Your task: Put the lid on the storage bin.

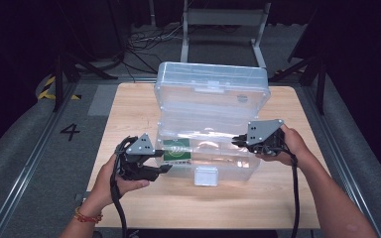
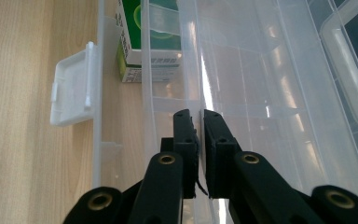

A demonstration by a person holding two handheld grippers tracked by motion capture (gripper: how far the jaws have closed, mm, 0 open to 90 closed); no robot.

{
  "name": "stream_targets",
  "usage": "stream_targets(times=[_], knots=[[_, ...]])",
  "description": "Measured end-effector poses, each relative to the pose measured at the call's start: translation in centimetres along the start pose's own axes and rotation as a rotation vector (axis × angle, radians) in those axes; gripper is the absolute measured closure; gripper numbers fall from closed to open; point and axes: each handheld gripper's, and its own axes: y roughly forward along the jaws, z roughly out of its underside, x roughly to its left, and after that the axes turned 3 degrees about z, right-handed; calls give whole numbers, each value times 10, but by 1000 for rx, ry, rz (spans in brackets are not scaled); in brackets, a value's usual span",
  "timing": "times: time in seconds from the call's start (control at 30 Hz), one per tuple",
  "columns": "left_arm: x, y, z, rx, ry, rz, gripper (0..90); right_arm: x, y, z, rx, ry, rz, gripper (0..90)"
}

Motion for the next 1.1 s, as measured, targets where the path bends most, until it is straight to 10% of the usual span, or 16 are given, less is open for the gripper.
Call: stream_targets(times=[0.5, 1.1], knots=[[33, -18, -38, -113, -3, -71, 597, 6, -1, 4, -10, 6, 21, 842], [65, -18, -61, -124, -53, -154, 848, 14, -3, 12, -54, 27, 51, 830]])
